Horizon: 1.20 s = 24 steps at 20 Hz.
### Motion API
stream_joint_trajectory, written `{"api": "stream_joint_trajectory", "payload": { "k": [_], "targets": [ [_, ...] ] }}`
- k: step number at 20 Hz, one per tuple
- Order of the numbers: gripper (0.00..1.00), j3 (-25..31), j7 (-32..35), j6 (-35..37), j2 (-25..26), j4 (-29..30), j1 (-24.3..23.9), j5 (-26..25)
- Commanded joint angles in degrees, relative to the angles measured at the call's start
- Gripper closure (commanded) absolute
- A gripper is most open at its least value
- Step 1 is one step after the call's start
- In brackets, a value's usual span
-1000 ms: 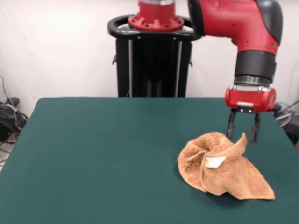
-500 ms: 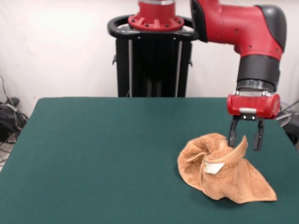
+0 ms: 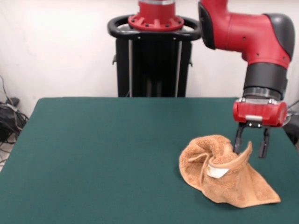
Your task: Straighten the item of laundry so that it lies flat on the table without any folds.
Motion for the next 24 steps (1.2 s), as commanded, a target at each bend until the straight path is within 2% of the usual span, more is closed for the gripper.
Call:
{"api": "stream_joint_trajectory", "payload": {
  "k": [1,7,8,18,24],
  "targets": [
    [0.0,-2.7,3.4,5.2,0.2,-2.2,2.3,7.3],
    [0.0,-4.5,2.5,6.1,0.0,-2.1,4.1,9.6],
    [1.0,-5.3,2.2,5.8,0.3,-2.1,4.9,10.4],
    [1.0,-7.7,1.2,5.0,1.5,-2.8,8.2,13.3],
    [1.0,-8.1,3.4,4.6,1.6,-2.7,8.1,12.0]
  ]
}}
